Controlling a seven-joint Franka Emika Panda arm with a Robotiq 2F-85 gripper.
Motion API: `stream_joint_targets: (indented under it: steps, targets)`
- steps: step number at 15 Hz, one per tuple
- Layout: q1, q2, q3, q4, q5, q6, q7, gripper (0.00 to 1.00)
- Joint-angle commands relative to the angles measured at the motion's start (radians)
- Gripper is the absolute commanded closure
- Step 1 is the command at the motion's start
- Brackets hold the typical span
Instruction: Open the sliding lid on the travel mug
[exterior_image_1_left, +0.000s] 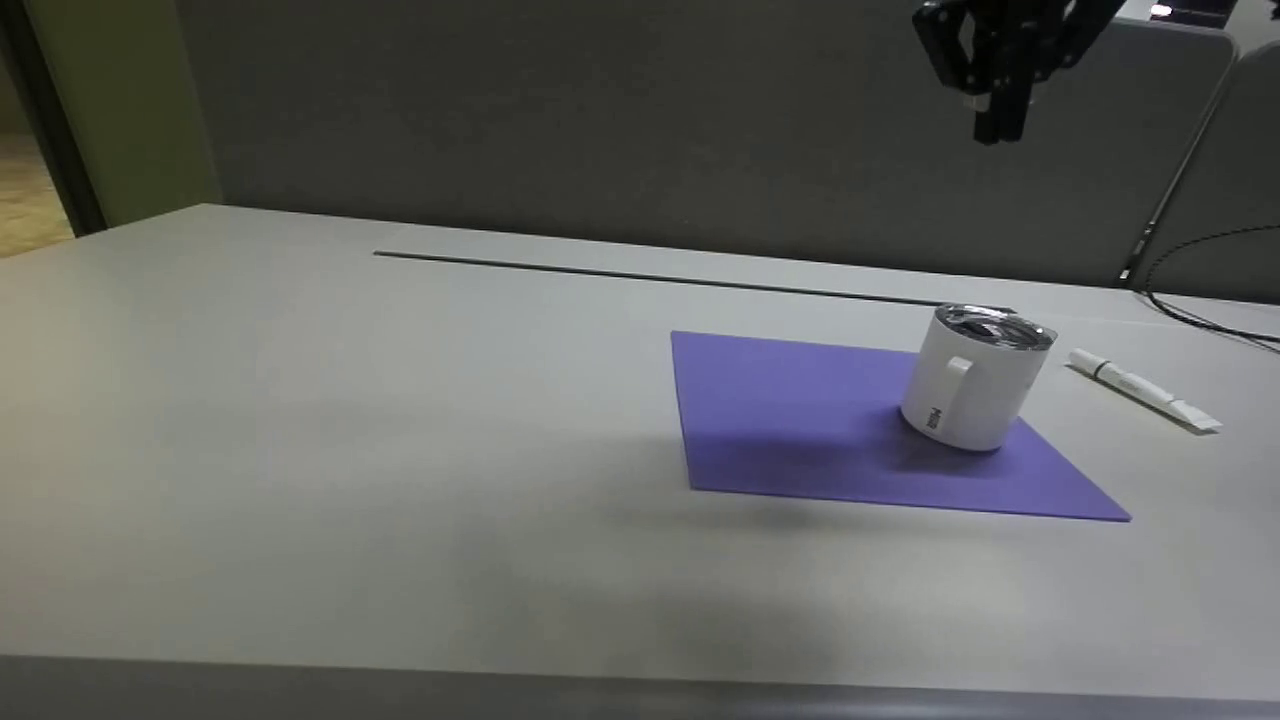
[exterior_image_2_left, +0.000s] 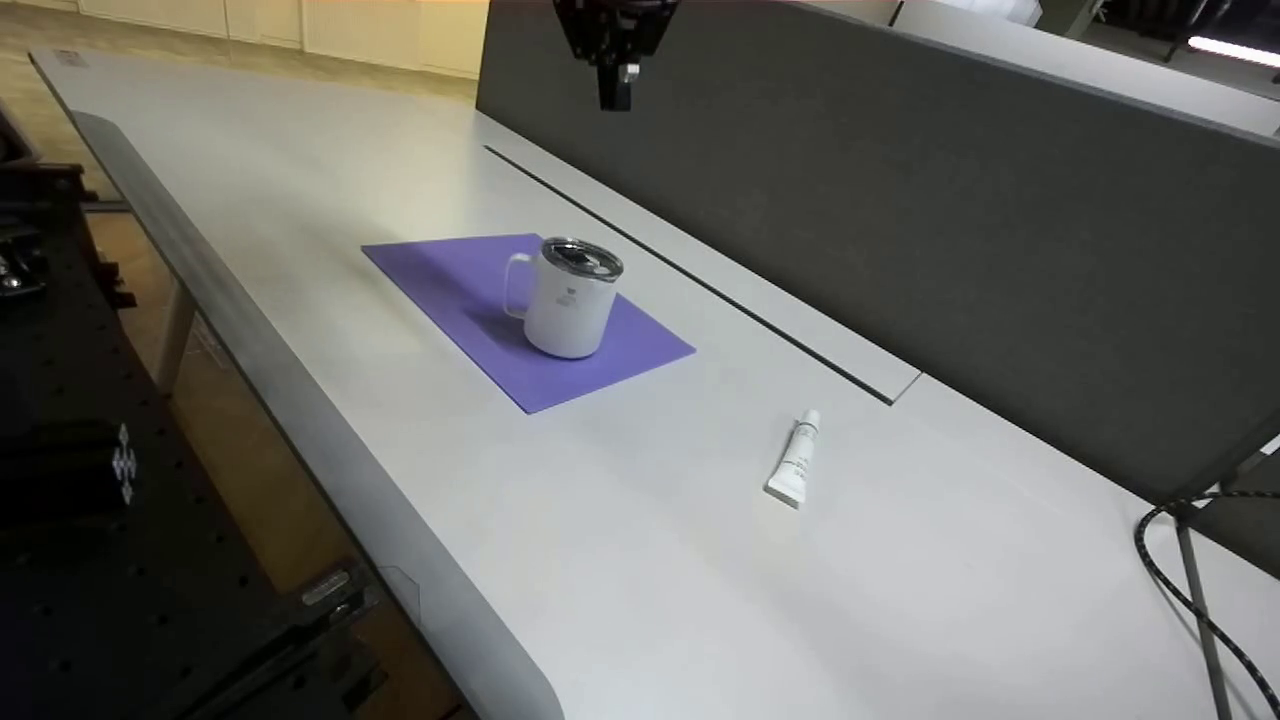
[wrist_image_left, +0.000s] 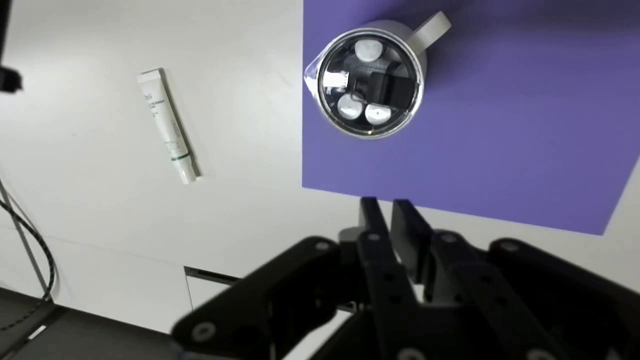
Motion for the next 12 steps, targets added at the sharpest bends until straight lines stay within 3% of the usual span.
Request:
stream_joint_targets:
  steps: [1,2,12]
  targets:
    - [0.012,0.046,-0.028,-0.016,-0.008,0.027,0.060,1.00]
    - [0.017,0.063,-0.031,-0.006,0.015,-0.016,0.035,1.00]
    - [0.022,0.090,-0.044,-0.007,0.012,0.006,0.019,1.00]
